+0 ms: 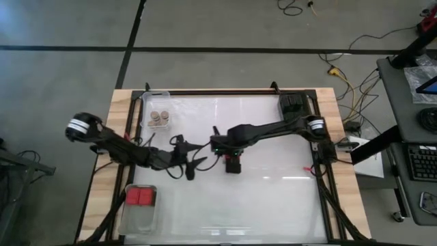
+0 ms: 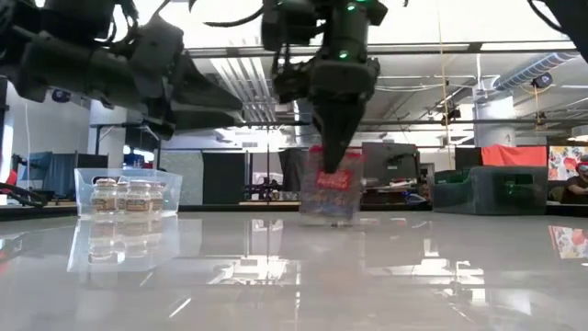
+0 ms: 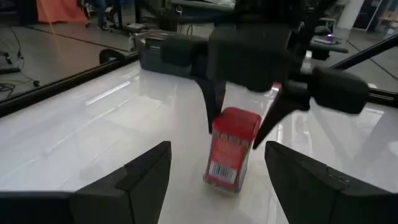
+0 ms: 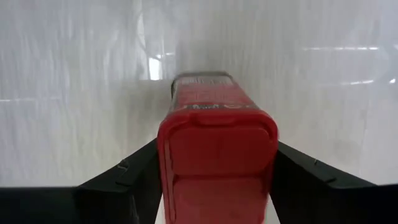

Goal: Sort spices by type
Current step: Put the red seasoning can into the white bin

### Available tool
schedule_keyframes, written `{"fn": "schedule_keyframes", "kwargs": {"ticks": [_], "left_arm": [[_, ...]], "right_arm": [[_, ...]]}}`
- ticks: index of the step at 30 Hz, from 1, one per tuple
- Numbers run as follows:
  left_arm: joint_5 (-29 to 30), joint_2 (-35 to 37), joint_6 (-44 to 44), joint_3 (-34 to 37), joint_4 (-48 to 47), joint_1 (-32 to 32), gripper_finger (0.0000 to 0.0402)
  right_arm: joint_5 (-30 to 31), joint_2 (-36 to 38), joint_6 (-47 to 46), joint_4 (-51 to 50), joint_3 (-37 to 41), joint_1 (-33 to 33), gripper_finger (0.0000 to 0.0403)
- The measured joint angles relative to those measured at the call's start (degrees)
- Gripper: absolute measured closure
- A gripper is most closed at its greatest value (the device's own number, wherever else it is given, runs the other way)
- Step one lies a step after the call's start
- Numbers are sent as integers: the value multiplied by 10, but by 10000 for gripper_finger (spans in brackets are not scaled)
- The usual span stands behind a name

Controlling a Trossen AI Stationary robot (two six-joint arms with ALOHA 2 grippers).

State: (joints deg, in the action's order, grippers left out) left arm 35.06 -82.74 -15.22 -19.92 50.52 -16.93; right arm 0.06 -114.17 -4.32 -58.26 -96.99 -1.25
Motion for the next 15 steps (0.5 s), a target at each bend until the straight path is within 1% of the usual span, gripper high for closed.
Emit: {"fn": "schedule_keyframes", "kwargs": {"ticks": [2,5,7,9,11,13,15], "left_arm": [[0,15,-1,8,-1,0,157],[0,25,2,13,-1,0,157],[-1,26,9,12,-1,0,157],[1,29,11,12,-5,1,157],[2,29,6,5,-7,5,157],[-1,29,2,-5,-19,7,154],[-17,27,1,-27,-45,12,148]], "right_arm": [[0,-17,-2,3,-20,0,166],[1,-35,-6,8,-41,-2,173],[3,-41,-4,15,-47,-5,176],[17,-41,-3,28,-48,-11,174],[37,-36,-8,41,-46,-18,164],[56,-21,-20,52,-46,-26,146],[88,-5,-27,55,-46,-37,124]]}}
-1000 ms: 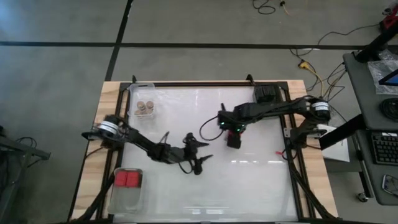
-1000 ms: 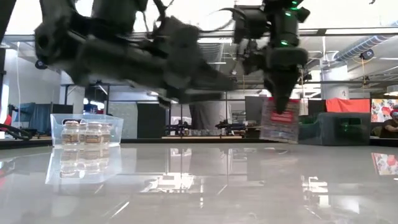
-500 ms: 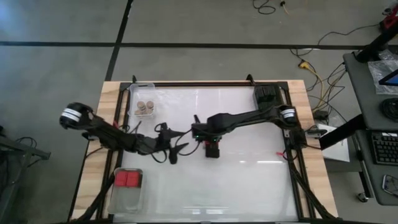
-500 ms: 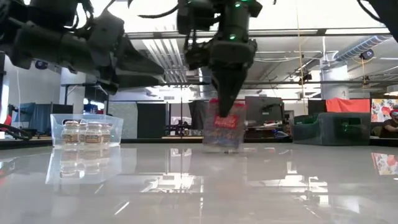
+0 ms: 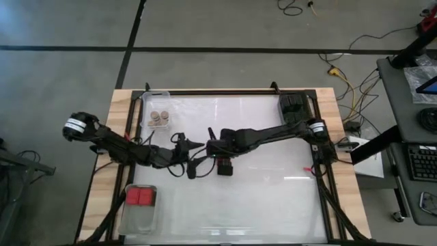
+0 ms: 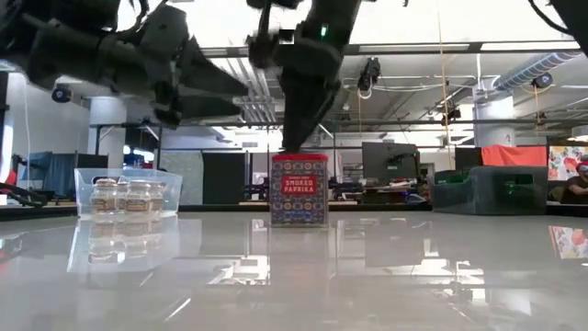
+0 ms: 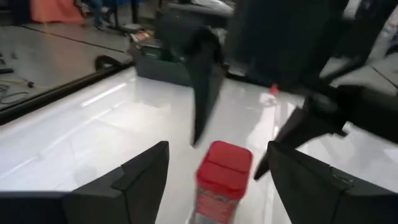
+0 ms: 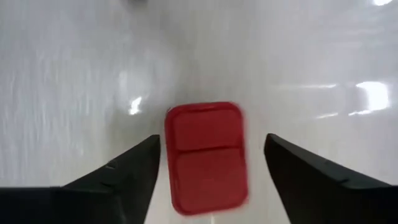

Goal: Sort spices by type
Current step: Put the red seasoning can into the white bin

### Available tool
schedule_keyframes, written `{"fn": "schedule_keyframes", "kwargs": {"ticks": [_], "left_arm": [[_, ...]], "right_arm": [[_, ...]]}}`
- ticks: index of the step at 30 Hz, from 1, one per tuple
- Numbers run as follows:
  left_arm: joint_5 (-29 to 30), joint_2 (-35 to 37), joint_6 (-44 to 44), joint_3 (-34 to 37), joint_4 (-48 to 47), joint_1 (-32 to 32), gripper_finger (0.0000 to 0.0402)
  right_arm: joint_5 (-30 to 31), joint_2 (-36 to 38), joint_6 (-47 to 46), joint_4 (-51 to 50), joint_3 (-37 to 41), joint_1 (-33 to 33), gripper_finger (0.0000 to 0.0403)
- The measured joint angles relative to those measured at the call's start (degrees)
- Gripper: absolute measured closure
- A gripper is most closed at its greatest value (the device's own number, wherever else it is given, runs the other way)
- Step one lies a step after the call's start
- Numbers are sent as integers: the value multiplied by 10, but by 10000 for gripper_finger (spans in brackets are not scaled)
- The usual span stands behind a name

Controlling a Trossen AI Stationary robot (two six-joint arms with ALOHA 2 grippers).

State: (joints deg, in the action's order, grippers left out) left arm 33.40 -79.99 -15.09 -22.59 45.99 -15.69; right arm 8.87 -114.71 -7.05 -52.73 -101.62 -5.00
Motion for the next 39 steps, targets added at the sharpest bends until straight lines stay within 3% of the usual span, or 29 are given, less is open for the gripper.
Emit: {"fn": "schedule_keyframes", "kwargs": {"ticks": [7,13,26,32,39], "left_arm": [[-93,-3,42,-121,-214,24,116],[-210,-15,92,-201,-304,60,106],[-225,-157,111,-303,-367,84,105],[-230,-194,143,-369,-463,110,105],[-291,-234,159,-431,-586,139,105]], "right_arm": [[90,40,-51,-29,15,-48,48],[150,96,-131,-66,59,-100,24],[267,297,-436,-57,311,-161,23],[272,334,-490,-20,387,-185,23],[258,343,-520,-15,437,-190,23]]}}
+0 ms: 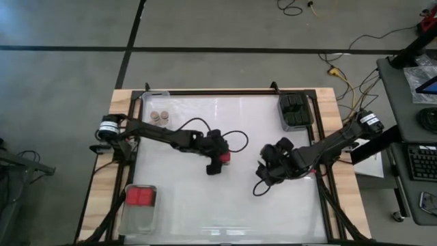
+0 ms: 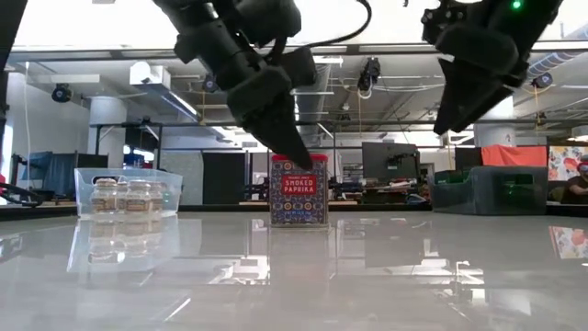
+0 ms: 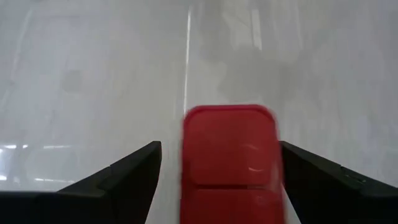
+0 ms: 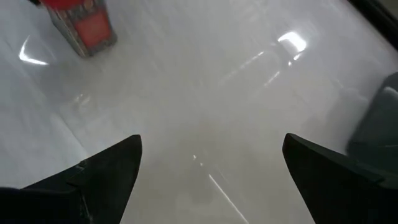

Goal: Sort spices by type
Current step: Put the red seasoning can into the white bin

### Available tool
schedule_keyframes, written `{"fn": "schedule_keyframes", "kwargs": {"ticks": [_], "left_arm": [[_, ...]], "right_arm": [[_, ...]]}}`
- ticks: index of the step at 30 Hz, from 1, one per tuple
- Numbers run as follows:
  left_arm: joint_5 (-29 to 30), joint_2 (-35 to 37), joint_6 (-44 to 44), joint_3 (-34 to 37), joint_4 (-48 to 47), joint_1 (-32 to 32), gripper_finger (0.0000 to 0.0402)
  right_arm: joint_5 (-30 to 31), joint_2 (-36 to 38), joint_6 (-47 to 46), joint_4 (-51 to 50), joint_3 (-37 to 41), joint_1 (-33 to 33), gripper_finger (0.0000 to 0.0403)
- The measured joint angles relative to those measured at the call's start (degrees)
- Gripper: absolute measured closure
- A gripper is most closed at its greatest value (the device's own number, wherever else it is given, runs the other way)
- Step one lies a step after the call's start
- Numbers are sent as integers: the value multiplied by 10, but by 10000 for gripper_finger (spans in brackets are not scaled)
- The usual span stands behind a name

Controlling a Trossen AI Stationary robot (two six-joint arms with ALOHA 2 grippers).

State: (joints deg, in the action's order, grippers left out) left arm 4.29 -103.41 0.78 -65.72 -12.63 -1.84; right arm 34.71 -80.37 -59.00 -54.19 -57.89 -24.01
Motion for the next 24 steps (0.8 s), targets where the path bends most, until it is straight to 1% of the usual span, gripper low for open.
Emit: {"fn": "schedule_keyframes", "kwargs": {"ticks": [7,11,15,20,24], "left_arm": [[-6,-34,3,-29,-19,4,106],[-9,-42,11,-48,-28,4,111],[-9,-56,5,-67,-66,5,141],[-8,-71,-17,-100,-118,6,206],[-8,-73,-22,-115,-141,-3,209]], "right_arm": [[-2,-1,5,8,10,0,23],[-3,0,16,8,10,0,23],[-3,1,29,8,9,0,23],[-3,1,43,9,9,0,23],[-3,1,57,9,6,0,23]]}}
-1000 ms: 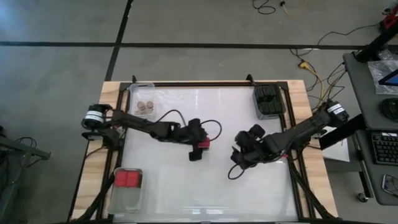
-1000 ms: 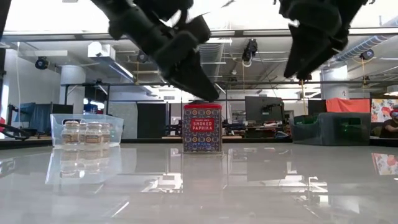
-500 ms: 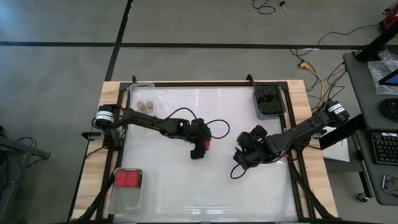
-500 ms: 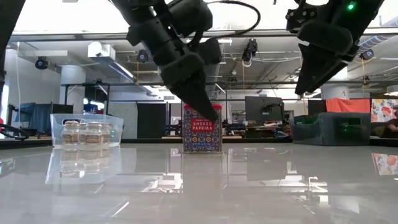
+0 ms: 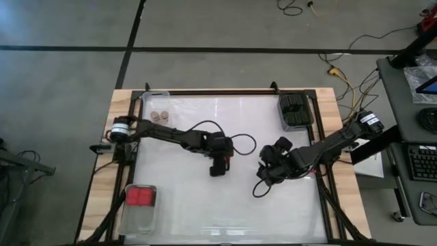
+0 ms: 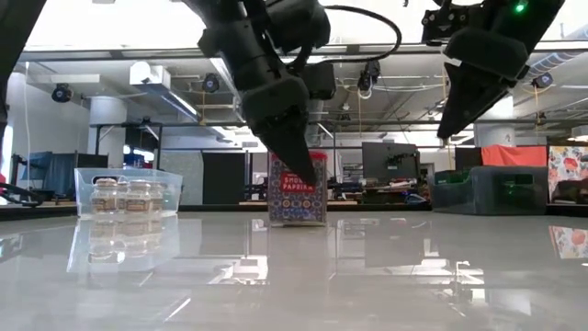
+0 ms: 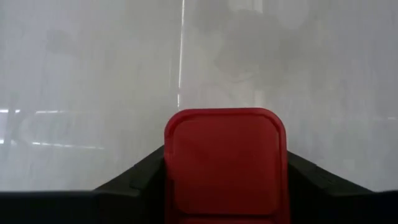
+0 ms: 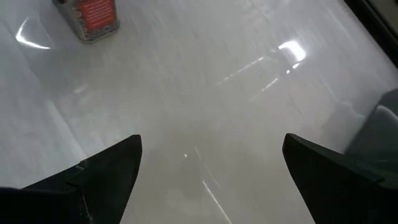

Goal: Sort spices by type
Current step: Put the red seasoning can into the white bin

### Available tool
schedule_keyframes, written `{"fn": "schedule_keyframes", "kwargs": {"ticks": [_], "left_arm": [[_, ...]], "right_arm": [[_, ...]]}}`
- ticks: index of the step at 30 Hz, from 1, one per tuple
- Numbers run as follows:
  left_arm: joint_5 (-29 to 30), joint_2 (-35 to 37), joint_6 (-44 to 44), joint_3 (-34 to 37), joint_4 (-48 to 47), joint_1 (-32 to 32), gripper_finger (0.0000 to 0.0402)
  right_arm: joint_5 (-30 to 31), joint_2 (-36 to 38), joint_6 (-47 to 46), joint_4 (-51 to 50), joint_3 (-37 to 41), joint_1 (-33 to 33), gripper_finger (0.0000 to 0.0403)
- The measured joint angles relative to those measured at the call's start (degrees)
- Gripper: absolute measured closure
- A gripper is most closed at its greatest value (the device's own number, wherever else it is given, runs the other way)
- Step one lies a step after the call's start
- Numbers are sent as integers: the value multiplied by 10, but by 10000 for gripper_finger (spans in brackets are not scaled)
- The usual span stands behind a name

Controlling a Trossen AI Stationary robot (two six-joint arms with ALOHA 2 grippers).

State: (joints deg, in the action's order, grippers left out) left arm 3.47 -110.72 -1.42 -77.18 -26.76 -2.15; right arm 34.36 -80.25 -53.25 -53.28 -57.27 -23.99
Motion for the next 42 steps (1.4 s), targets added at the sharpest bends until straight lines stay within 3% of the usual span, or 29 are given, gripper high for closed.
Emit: {"fn": "schedule_keyframes", "kwargs": {"ticks": [11,14,21,27,33,42], "left_arm": [[0,60,24,-21,-153,-108,203],[2,84,-19,-41,-212,-132,205],[22,148,-273,-57,-319,-211,205],[48,171,-527,-57,-415,-336,205],[48,172,-762,-57,-449,-457,205],[57,172,-949,-109,-510,-557,205]], "right_arm": [[3,1,53,27,-4,0,23],[17,1,80,57,-4,0,23],[31,0,123,138,-4,-1,23],[31,-5,153,168,-4,-12,23],[31,-5,131,187,-4,-40,23],[30,-10,62,229,4,-100,23]]}}
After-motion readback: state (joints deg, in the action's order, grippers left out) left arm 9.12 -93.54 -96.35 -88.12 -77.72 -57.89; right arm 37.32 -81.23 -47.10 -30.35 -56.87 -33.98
